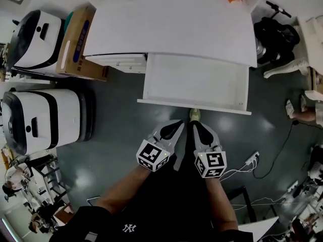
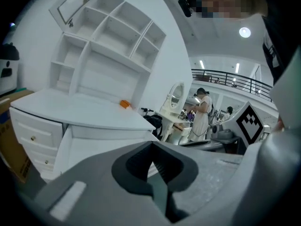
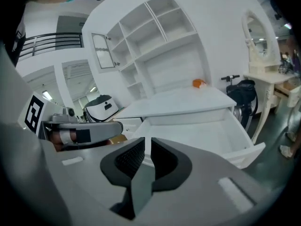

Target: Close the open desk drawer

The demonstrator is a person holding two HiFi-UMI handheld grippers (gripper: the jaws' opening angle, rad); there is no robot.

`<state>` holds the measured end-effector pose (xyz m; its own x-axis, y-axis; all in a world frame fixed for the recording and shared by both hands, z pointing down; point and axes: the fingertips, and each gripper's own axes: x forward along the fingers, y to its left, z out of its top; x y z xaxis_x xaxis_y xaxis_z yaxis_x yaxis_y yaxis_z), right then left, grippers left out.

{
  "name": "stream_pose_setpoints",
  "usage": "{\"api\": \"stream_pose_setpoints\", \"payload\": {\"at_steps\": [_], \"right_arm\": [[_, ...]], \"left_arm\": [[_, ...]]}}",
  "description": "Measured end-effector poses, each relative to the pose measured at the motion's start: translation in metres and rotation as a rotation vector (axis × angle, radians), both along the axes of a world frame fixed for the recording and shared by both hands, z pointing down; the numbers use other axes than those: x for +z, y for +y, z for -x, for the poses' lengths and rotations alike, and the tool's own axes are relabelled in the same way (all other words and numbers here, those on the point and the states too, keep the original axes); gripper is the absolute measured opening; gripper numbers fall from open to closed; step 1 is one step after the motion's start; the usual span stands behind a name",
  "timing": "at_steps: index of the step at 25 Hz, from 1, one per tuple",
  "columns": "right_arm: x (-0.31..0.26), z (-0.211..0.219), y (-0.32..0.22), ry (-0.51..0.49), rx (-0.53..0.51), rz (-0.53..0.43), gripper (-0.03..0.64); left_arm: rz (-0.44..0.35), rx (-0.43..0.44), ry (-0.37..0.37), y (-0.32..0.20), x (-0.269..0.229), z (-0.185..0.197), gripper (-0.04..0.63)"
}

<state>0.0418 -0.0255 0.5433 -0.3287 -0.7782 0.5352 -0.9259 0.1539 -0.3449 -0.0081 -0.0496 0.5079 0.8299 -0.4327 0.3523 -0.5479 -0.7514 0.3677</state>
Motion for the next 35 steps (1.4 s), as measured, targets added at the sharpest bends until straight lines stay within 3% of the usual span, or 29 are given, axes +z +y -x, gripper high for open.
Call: {"api": "stream_pose_setpoints", "payload": {"at_steps": [7,15,24,26,35], "right_arm": [[0.11,-0.015,-0.017,-0.042,0.067,0.164,0.097],[0.182,-0.021,-0.023,-0.061,0.124,0.259,0.123],[0.224,-0.017,-0.025,-0.073,0.162,0.318,0.14],[0.226,-0.018,-0.027,-0.076,0.166,0.321,0.104],[0.226,-0.021,-0.038,-0.091,0.166,0.305,0.1]], "left_arm": [[0.07,-0.007,-0.069,-0.024,0.093,-0.009,0.0],[0.097,0.014,-0.085,-0.021,0.133,-0.02,0.0],[0.117,0.009,-0.099,-0.016,0.151,-0.019,0.0],[0.12,0.006,-0.098,-0.017,0.152,-0.019,0.0],[0.142,-0.005,-0.101,-0.02,0.161,-0.024,0.0]]}}
